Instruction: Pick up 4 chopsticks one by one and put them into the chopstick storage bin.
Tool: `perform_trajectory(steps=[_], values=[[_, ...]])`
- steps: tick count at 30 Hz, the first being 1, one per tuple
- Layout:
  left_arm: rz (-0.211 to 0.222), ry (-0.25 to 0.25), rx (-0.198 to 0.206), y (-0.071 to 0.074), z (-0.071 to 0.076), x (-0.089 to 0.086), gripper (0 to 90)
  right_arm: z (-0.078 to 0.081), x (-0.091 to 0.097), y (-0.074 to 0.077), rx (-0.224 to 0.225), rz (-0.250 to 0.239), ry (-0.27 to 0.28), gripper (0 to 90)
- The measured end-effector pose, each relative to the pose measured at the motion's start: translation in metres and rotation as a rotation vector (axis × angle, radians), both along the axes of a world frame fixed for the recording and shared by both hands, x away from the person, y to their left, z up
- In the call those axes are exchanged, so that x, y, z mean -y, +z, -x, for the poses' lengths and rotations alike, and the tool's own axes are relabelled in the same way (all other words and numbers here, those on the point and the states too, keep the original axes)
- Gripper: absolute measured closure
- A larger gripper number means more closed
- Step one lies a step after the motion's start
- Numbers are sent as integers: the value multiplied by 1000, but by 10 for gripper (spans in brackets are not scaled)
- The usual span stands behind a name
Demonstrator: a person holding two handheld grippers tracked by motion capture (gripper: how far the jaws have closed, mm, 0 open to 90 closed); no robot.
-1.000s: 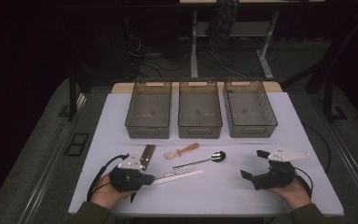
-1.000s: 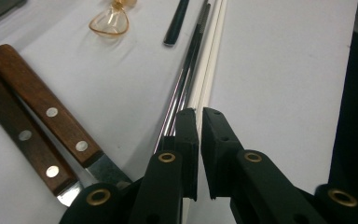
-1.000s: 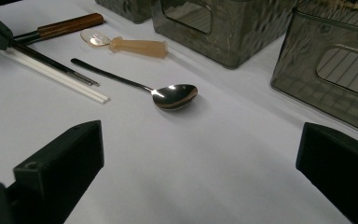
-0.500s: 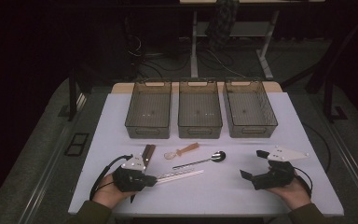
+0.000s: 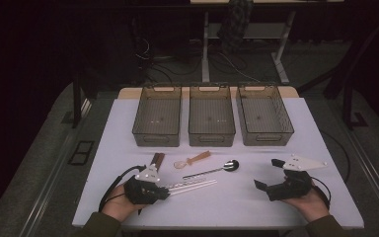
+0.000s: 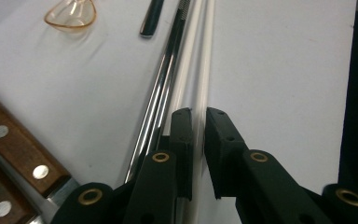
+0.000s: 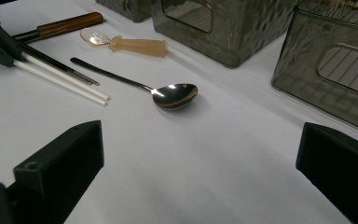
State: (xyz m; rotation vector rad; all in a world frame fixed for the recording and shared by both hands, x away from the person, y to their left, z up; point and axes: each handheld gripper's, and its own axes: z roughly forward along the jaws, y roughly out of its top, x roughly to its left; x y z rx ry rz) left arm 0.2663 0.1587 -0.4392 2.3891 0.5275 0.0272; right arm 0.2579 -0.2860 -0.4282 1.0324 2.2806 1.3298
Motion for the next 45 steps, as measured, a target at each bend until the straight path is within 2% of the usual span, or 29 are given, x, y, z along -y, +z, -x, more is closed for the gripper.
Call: perform_trajectory(steps=[10, 13, 25, 33, 45], values=[[-3, 1, -12, 0, -1, 1, 811, 0, 0, 0, -1, 3, 2, 4], [0, -14, -18, 0, -1, 2, 821, 0, -1, 0, -1, 3, 2, 4], [-4, -28, -14, 1, -1, 3, 836, 0, 0, 0, 0, 1, 1, 4], [32, -22, -20, 4, 0, 2, 837, 0, 0, 0, 3, -1, 1, 4], [57, -7, -28, 10, -4, -4, 837, 0, 0, 0, -1, -2, 7, 4]])
